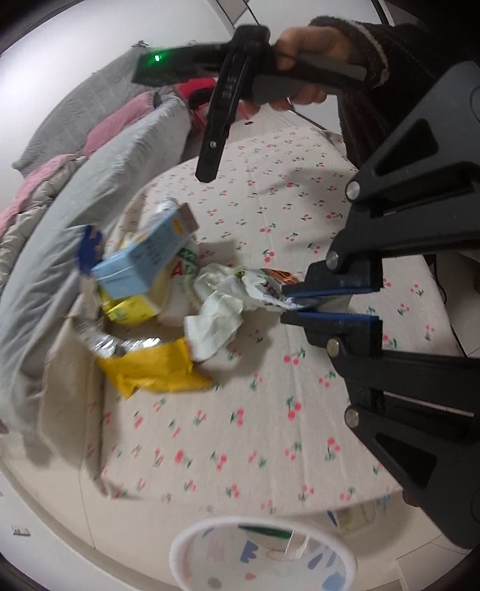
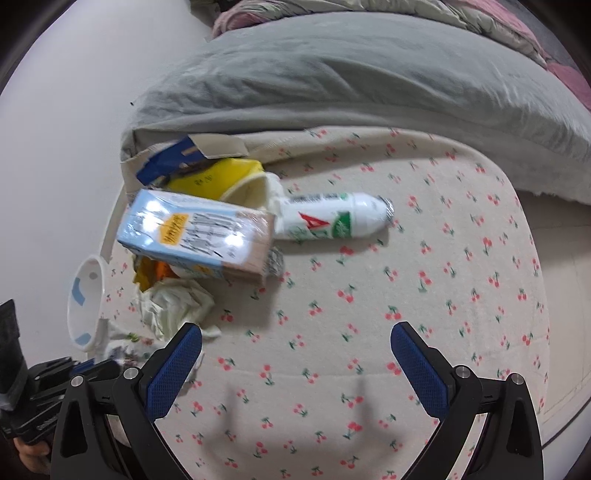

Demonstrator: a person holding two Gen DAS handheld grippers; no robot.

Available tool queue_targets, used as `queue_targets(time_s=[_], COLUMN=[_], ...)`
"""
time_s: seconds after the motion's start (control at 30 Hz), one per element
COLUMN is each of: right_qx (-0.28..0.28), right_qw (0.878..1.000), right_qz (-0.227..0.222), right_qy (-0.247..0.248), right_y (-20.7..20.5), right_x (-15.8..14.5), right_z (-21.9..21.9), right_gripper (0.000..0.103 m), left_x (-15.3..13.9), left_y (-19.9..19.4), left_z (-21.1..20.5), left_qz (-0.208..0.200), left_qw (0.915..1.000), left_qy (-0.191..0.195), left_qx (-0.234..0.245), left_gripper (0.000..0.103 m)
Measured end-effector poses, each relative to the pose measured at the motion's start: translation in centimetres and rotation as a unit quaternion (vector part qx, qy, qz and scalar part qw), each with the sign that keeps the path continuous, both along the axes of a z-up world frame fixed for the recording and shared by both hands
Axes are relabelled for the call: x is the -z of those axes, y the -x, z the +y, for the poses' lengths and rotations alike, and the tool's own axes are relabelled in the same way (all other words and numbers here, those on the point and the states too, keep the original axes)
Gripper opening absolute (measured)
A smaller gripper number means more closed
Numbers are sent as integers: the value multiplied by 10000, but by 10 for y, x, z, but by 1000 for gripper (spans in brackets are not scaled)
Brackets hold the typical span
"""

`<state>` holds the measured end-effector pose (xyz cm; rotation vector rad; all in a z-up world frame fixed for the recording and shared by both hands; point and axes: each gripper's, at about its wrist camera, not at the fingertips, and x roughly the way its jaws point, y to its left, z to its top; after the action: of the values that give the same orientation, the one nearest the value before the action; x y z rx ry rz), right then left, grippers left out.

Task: Collect trash
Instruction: 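Grasp the crumpled snack wrapper with the left gripper, then drop the wrapper into the wastebasket while the right gripper grasps crumpled white paper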

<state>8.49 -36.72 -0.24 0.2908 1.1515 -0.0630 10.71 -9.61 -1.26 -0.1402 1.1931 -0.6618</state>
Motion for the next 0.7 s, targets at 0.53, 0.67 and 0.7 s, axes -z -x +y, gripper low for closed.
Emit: queue_targets(time_s=[0.53, 0.67, 0.7], right_qx=[-729, -920, -943], right_qw=[9958, 9938, 9934], right_qz=[401, 518, 545], right_qy=[-374, -343, -351], right_y=[-38, -42, -43], right_x=[22, 31, 34], right_z=[85, 105, 108], right_gripper=[103, 103, 103], left_x=[-22, -22, -21], left_y=[-13, -16, -16], left_z=[83, 104, 108], left_qz=[-333, -405, -412], left_qw=[9950, 9925, 9920], left_qy=[241, 162, 150], left_qx=[-915, -1140, -1185], left_gripper=[8, 8, 8])
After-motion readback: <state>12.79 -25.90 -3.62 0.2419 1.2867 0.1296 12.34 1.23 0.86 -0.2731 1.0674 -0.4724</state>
